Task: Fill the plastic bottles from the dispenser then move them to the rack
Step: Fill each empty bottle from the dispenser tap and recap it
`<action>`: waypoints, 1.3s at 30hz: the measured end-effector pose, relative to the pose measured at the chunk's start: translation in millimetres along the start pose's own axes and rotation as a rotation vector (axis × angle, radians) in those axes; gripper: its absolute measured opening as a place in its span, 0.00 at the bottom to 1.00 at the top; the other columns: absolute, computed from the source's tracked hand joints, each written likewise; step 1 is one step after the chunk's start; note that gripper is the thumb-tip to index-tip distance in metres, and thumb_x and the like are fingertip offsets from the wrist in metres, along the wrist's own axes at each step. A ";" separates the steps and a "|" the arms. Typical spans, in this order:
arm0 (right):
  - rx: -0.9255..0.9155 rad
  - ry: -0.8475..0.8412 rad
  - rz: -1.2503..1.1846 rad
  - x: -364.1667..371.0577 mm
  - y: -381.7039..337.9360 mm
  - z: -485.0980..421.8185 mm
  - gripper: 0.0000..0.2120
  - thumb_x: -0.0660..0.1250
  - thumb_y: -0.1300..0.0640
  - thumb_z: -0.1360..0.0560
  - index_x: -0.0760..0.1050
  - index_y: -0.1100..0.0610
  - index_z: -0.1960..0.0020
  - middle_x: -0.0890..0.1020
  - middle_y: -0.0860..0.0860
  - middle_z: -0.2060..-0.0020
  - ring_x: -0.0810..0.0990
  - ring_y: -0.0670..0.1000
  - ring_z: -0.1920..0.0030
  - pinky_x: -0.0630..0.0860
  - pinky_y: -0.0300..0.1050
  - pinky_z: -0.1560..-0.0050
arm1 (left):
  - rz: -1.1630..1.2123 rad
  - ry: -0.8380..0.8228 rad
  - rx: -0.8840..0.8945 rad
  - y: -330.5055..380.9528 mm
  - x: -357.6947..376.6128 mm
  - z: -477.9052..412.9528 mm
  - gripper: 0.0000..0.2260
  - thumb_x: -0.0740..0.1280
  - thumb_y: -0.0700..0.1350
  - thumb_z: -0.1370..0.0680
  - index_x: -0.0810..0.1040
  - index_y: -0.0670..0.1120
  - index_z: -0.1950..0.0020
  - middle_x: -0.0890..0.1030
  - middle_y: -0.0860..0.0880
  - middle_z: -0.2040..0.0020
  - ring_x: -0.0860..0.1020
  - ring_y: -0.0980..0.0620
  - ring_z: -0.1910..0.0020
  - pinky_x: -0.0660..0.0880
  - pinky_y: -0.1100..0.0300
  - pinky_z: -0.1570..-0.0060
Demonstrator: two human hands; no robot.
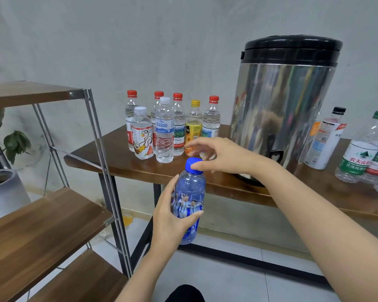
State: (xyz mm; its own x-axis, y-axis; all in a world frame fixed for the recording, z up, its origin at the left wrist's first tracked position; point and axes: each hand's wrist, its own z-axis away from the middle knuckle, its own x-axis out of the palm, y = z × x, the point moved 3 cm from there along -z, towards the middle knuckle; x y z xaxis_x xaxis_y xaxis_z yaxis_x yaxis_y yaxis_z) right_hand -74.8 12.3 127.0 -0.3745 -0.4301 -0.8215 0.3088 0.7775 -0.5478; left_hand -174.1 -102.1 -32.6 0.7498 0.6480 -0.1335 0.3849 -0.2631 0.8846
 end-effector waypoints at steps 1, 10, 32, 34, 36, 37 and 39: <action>-0.016 -0.008 -0.009 0.1 0.1 0.5 0.22 0.73 0.53 0.25 0.74 0.50 0.33 0.79 0.38 0.50 0.78 0.32 0.55 0.73 0.26 0.58 | -0.004 0.002 0.002 -0.2 -0.5 -1.0 0.41 0.81 0.41 0.34 0.65 0.62 0.28 0.72 0.62 0.33 0.72 0.63 0.35 0.77 0.59 0.40; -0.031 0.029 0.087 7.0 8.5 0.3 0.21 0.74 0.49 0.27 0.75 0.47 0.35 0.80 0.43 0.44 0.79 0.41 0.55 0.76 0.33 0.50 | 0.007 0.014 0.003 -9.2 1.0 -2.3 0.41 0.81 0.41 0.35 0.65 0.61 0.28 0.73 0.62 0.33 0.73 0.61 0.35 0.77 0.59 0.39; 0.203 0.458 -0.408 71.6 90.2 -70.3 0.31 0.77 0.59 0.30 0.64 0.51 0.34 0.79 0.43 0.45 0.80 0.45 0.45 0.78 0.41 0.43 | 0.129 0.018 0.140 8.7 26.0 -154.8 0.38 0.76 0.44 0.27 0.60 0.55 0.23 0.71 0.53 0.29 0.72 0.57 0.31 0.75 0.50 0.36; 0.233 0.486 -0.352 76.9 101.1 -78.8 0.33 0.79 0.56 0.32 0.64 0.51 0.34 0.80 0.46 0.42 0.80 0.47 0.42 0.78 0.47 0.41 | -0.019 0.096 0.135 -9.5 19.3 -160.1 0.32 0.68 0.58 0.24 0.58 0.57 0.23 0.66 0.53 0.25 0.65 0.54 0.26 0.68 0.47 0.30; 0.252 0.539 -0.344 82.1 108.1 -86.4 0.35 0.80 0.55 0.32 0.64 0.53 0.32 0.79 0.48 0.38 0.79 0.49 0.39 0.76 0.48 0.38 | -0.227 0.250 0.105 -33.1 4.5 -165.2 0.28 0.60 0.61 0.20 0.59 0.54 0.22 0.63 0.49 0.23 0.60 0.50 0.24 0.63 0.44 0.27; 0.254 0.569 -0.347 84.9 110.9 -90.7 0.35 0.80 0.54 0.32 0.64 0.54 0.32 0.78 0.50 0.36 0.77 0.49 0.37 0.75 0.48 0.37 | -0.295 0.329 0.088 -44.7 -3.3 -168.1 0.26 0.58 0.57 0.18 0.59 0.50 0.22 0.63 0.46 0.23 0.59 0.48 0.24 0.62 0.42 0.28; 0.253 0.619 -0.324 91.0 114.7 -99.3 0.35 0.79 0.54 0.31 0.63 0.57 0.32 0.74 0.51 0.35 0.74 0.50 0.34 0.72 0.45 0.35 | -0.381 0.436 0.062 -64.4 -13.1 -174.7 0.24 0.57 0.51 0.17 0.60 0.44 0.23 0.64 0.41 0.24 0.59 0.43 0.24 0.61 0.39 0.28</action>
State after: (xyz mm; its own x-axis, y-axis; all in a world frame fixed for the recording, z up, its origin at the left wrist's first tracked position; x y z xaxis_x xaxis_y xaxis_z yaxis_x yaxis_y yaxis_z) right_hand -160.3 107.9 5.1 -0.8821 -0.2244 -0.4141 0.2632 0.4943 -0.8285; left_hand -302.7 31.3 -9.9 0.2662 0.9362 -0.2296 0.6248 0.0138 0.7807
